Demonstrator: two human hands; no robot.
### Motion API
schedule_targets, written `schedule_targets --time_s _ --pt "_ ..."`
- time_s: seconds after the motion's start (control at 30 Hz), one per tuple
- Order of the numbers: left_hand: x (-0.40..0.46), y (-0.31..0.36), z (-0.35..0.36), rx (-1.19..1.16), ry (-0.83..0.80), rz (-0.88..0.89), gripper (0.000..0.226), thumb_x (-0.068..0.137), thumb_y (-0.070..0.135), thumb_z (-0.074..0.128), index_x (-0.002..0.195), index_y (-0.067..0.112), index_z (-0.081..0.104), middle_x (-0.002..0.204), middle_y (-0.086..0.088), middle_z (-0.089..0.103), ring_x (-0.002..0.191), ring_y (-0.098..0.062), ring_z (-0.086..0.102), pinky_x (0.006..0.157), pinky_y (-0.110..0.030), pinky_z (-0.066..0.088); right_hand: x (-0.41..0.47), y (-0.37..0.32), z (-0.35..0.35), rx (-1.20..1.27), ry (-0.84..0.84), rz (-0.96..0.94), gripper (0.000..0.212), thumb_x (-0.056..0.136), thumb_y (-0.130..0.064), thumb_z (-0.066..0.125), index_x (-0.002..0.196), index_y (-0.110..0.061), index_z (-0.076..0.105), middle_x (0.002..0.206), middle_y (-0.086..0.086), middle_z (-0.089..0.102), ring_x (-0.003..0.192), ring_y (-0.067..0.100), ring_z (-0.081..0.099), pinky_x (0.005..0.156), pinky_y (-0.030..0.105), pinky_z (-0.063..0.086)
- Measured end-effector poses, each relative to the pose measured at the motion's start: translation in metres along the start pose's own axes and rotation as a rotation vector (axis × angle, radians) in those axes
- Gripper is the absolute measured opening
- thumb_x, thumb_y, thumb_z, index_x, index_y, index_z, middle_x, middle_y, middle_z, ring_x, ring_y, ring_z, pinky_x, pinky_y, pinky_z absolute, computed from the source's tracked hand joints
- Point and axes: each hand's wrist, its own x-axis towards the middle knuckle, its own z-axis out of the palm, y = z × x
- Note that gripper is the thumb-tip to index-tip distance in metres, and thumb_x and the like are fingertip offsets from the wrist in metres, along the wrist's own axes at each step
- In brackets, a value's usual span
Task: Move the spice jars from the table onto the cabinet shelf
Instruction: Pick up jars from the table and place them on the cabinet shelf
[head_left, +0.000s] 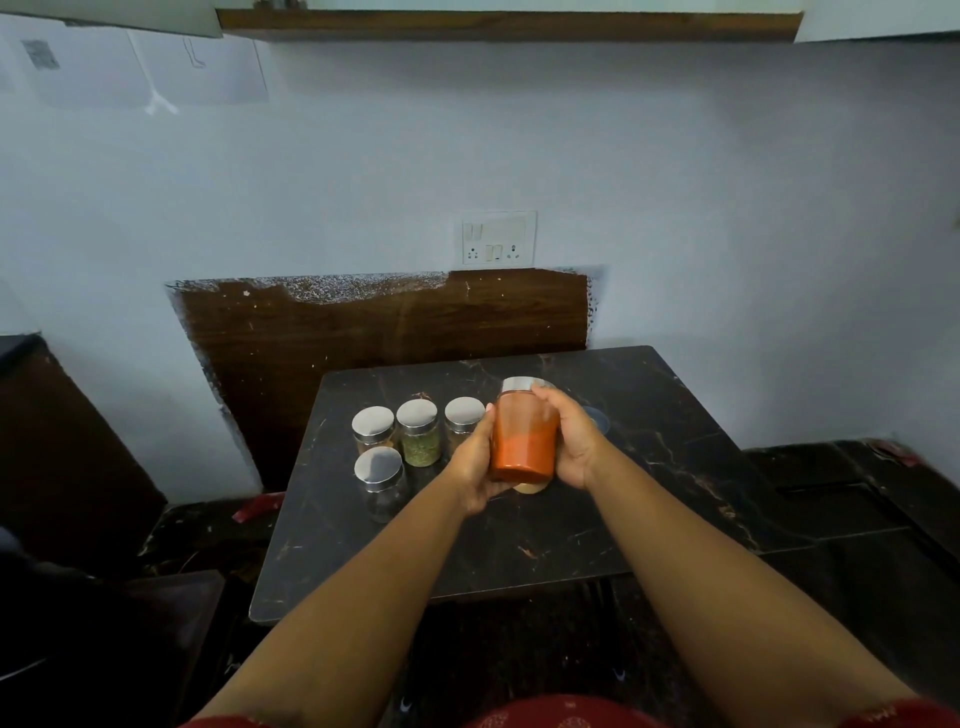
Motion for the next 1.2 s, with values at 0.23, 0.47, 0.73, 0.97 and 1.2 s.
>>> schedule_targets --time_s 0.23,0.47,0.73,0.97,1.2 --pt "-0.003 -0.002 0.005 0.062 -0.038 0.013 0.078 0.071 0.075 0.061 0.130 0.027 0.043 0.123 -0.013 0.059 0.109 -0.031 0.062 0.088 -0.044 0.056 -0.004 0.003 -0.003 0.012 -0.021 -0.022 0.076 0.066 -0.052 0.081 0.128 -0.032 0.043 0.119 0.011 0.061 0.105 0.035 0.063 0.076 0.050 0.056" --pt "0.000 -0.003 0.006 0.176 0.081 0.090 0.089 0.071 0.058 0.073 0.139 0.021 0.029 0.123 -0.008 0.053 0.108 -0.028 0.058 0.094 -0.048 0.052 -0.005 0.001 -0.004 0.073 -0.034 -0.020 0.060 0.078 -0.045 0.073 0.127 -0.028 0.043 0.117 0.012 0.060 0.104 0.033 0.061 0.068 0.048 0.055" --pt "-0.001 -0.004 0.011 0.064 0.047 0.034 0.082 0.079 0.066 0.060 0.142 0.021 0.033 0.130 -0.014 0.055 0.116 -0.030 0.057 0.101 -0.048 0.047 -0.008 0.003 -0.005 0.024 -0.040 -0.005 0.061 0.076 -0.040 0.077 0.124 -0.032 0.039 0.114 0.010 0.059 0.100 0.032 0.061 0.059 0.043 0.057" --pt "0.003 -0.004 0.015 0.177 0.119 0.126 0.078 0.077 0.062 0.066 0.133 0.024 0.027 0.133 -0.012 0.050 0.113 -0.030 0.057 0.095 -0.051 0.051 -0.005 0.000 -0.012 0.073 -0.044 -0.006 0.067 0.070 -0.041 0.079 0.123 -0.033 0.039 0.112 0.011 0.060 0.101 0.033 0.061 0.064 0.045 0.057" --pt "0.009 -0.003 0.023 0.179 0.066 0.071 0.084 0.078 0.067 0.060 0.144 0.022 0.032 0.134 -0.011 0.053 0.118 -0.028 0.055 0.100 -0.047 0.048 0.000 -0.003 -0.014 0.044 -0.023 -0.031 0.069 0.072 -0.044 0.078 0.130 -0.032 0.043 0.115 0.011 0.063 0.104 0.033 0.063 0.072 0.048 0.057"
